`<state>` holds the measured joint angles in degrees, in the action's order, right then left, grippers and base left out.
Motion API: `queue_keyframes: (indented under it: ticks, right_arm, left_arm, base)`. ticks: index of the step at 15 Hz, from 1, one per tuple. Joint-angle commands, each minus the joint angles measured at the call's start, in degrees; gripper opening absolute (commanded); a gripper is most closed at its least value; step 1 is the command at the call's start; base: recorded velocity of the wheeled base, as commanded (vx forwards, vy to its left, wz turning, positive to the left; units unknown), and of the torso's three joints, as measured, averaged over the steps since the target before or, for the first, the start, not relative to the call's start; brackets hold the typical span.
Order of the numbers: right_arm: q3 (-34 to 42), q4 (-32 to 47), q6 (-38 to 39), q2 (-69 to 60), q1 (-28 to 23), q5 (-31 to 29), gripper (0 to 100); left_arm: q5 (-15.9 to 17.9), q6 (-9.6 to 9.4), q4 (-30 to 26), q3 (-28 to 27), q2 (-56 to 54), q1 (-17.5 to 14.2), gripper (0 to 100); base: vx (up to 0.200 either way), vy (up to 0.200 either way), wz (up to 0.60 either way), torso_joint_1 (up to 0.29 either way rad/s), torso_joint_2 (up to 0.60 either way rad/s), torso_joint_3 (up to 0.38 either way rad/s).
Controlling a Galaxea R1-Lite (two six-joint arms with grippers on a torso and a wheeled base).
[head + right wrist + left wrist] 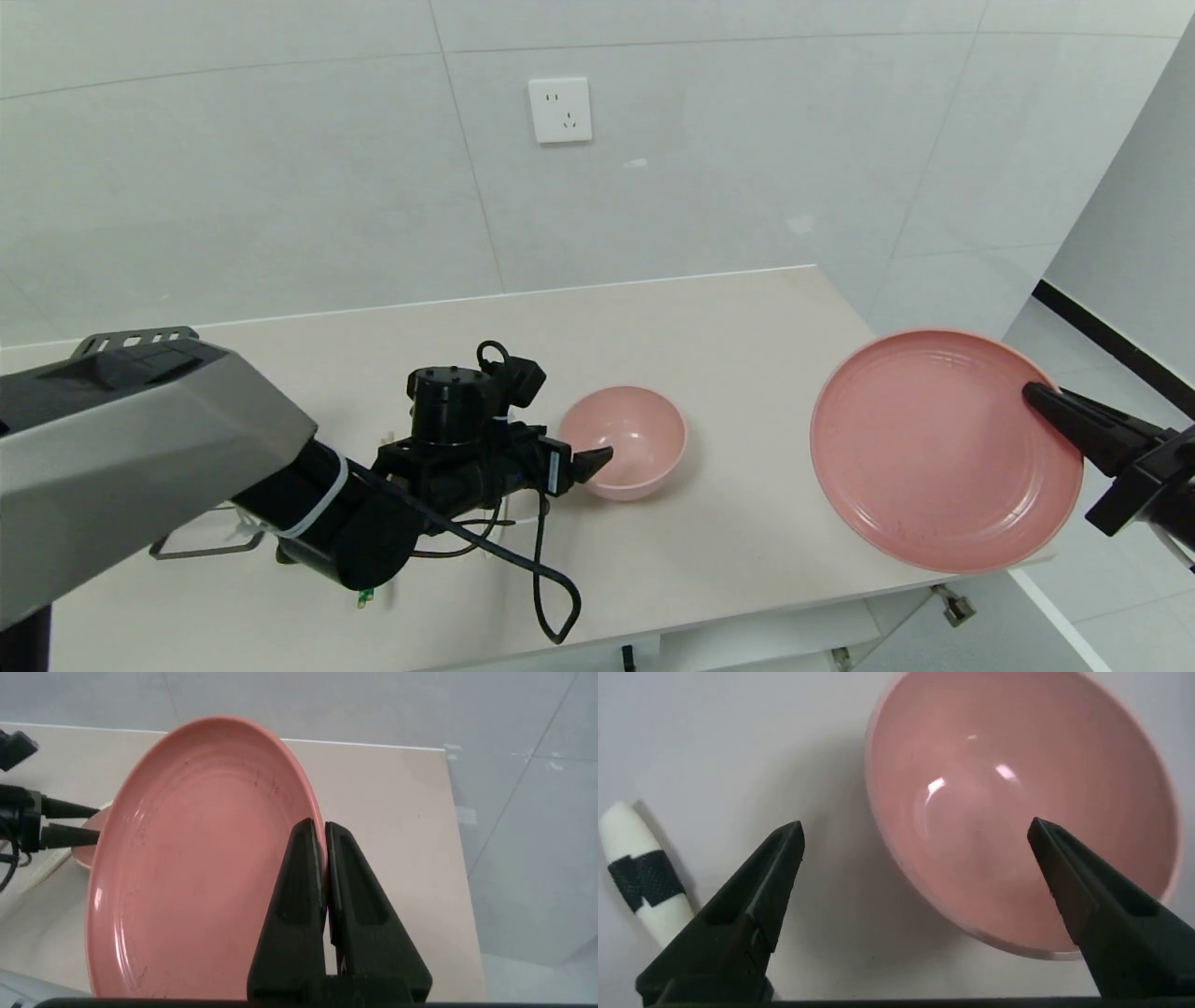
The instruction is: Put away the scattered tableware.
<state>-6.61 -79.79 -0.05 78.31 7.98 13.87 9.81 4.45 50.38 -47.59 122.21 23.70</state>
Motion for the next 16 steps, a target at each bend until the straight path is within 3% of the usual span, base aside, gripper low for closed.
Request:
queue_keyframes:
  ticks: [1,2,3,10,13,16]
  right_arm:
    - [0.0,0.0,0.0,0.2,0.0,0.0,0]
    - [0.0,0.0,0.0,0.2,0.0,0.0,0]
    - [0.0,0.0,0.0,0.2,0.0,0.0,0]
    - [0.4,0.0,-0.4,0.0,0.0,0.0,0]
    - [0.5,0.0,-0.4,-0.2,0.0,0.0,0]
    - [0.8,0.0,-0.2,-0.7,-0.1,0.0,0]
  left_arm:
    - [0.0,0.03,0.1,-0.1,1.5,0.0,100]
    - [0.0,0.03,0.0,0.1,1.5,0.0,100]
    - [0.1,0.03,0.0,1.1,1.5,0.1,0]
    - [0.1,0.03,0.8,2.7,-5.3,1.1,0]
    - [0.2,-0.32,7.1,6.2,-11.2,1.1,0]
    - [0.0,-0.41,15.8,14.3,-17.8,1.0,0]
  base:
    - [0.000,0.000,0.00,0.000,0.00,0.000]
    - [0.000,0.000,0.00,0.000,0.00,0.000]
    - [0.000,0.000,0.00,0.000,0.00,0.000]
    - [0.000,0.000,0.00,0.000,0.00,0.000]
    - [0.000,0.000,0.00,0.000,0.00,0.000]
    - [0.000,0.000,0.00,0.000,0.00,0.000]
